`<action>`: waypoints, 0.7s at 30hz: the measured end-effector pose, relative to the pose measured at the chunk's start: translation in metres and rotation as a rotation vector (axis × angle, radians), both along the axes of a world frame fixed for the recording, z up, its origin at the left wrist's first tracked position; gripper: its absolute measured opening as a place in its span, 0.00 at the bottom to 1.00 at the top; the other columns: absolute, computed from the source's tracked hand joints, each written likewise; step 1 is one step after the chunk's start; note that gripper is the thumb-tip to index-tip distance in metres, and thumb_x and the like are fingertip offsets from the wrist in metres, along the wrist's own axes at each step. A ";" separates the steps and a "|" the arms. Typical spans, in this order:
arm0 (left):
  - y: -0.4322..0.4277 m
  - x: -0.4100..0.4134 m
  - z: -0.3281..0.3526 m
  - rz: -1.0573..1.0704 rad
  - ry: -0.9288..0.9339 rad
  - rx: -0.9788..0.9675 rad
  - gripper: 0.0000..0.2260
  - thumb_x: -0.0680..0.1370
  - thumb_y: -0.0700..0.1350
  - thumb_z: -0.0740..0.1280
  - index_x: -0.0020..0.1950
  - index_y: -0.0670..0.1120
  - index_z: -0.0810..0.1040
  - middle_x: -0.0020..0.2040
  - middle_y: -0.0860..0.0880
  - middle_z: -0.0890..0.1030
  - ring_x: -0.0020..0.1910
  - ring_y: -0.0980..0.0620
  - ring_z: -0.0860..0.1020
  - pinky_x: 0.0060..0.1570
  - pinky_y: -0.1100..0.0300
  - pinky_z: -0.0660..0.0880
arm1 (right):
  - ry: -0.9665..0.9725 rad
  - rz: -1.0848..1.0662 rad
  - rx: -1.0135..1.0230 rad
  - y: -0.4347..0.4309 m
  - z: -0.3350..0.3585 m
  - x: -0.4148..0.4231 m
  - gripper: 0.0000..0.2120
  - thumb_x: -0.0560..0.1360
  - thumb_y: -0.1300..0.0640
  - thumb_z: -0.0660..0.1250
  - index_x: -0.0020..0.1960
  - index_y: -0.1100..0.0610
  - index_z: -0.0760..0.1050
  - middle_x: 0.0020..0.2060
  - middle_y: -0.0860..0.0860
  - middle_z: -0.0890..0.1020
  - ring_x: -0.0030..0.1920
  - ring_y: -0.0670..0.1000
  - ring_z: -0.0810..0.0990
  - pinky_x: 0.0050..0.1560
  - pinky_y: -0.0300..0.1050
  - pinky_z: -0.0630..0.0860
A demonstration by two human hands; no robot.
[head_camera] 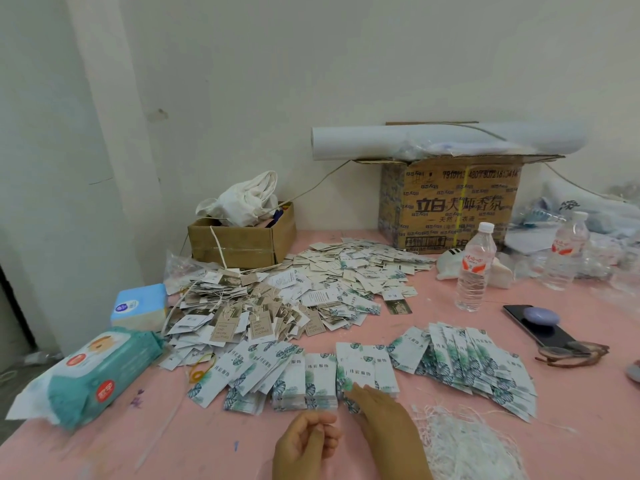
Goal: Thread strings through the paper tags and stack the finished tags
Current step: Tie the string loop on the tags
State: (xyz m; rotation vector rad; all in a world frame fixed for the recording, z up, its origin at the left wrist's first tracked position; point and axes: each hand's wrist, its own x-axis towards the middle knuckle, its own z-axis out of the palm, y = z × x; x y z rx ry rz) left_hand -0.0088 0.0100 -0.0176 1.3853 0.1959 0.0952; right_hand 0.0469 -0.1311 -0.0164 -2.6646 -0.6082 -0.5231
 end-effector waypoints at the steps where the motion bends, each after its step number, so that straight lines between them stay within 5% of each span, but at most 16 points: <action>1: 0.000 0.000 0.000 -0.002 0.000 -0.001 0.13 0.80 0.28 0.58 0.43 0.33 0.80 0.32 0.37 0.81 0.28 0.50 0.76 0.29 0.64 0.74 | 0.058 0.024 -0.007 -0.001 0.003 -0.002 0.29 0.42 0.50 0.86 0.42 0.44 0.84 0.37 0.42 0.85 0.37 0.40 0.84 0.31 0.31 0.75; 3: -0.001 -0.001 0.003 -0.003 -0.003 -0.010 0.13 0.80 0.27 0.57 0.43 0.33 0.80 0.32 0.37 0.81 0.27 0.51 0.76 0.28 0.65 0.74 | 0.101 -0.004 -0.055 -0.003 0.007 0.001 0.20 0.70 0.49 0.75 0.60 0.42 0.77 0.53 0.42 0.82 0.53 0.40 0.79 0.46 0.32 0.73; 5: -0.002 -0.001 0.003 0.000 -0.011 -0.016 0.13 0.79 0.27 0.57 0.42 0.32 0.80 0.31 0.36 0.81 0.27 0.51 0.76 0.27 0.65 0.74 | 0.062 -0.060 -0.055 -0.003 0.000 0.007 0.17 0.78 0.50 0.64 0.66 0.41 0.71 0.58 0.43 0.79 0.56 0.42 0.76 0.50 0.34 0.71; 7: -0.003 -0.002 0.003 -0.008 -0.019 -0.019 0.13 0.79 0.26 0.57 0.43 0.32 0.80 0.31 0.37 0.81 0.27 0.51 0.76 0.27 0.65 0.74 | 0.016 -0.033 0.019 -0.005 0.006 0.001 0.21 0.61 0.55 0.82 0.52 0.49 0.82 0.42 0.45 0.84 0.40 0.43 0.82 0.35 0.33 0.74; 10: -0.004 -0.004 0.004 -0.013 -0.030 -0.029 0.13 0.79 0.26 0.57 0.43 0.31 0.80 0.30 0.37 0.80 0.27 0.49 0.75 0.27 0.65 0.73 | -0.116 -0.023 0.073 -0.002 -0.002 0.001 0.32 0.35 0.64 0.86 0.39 0.55 0.85 0.32 0.47 0.84 0.31 0.45 0.82 0.27 0.34 0.74; 15: -0.005 -0.004 0.003 -0.010 -0.041 -0.015 0.13 0.79 0.26 0.57 0.43 0.31 0.80 0.31 0.38 0.80 0.26 0.52 0.76 0.28 0.65 0.74 | -0.194 -0.021 0.040 -0.004 0.001 0.004 0.29 0.32 0.64 0.85 0.32 0.55 0.84 0.24 0.45 0.79 0.25 0.45 0.78 0.25 0.31 0.69; 21: -0.007 -0.004 0.002 0.004 -0.059 -0.009 0.14 0.80 0.26 0.57 0.43 0.33 0.80 0.31 0.40 0.81 0.27 0.54 0.76 0.29 0.66 0.75 | -0.191 0.009 0.097 -0.007 -0.001 -0.001 0.24 0.39 0.68 0.85 0.32 0.55 0.83 0.24 0.47 0.77 0.26 0.47 0.77 0.21 0.33 0.68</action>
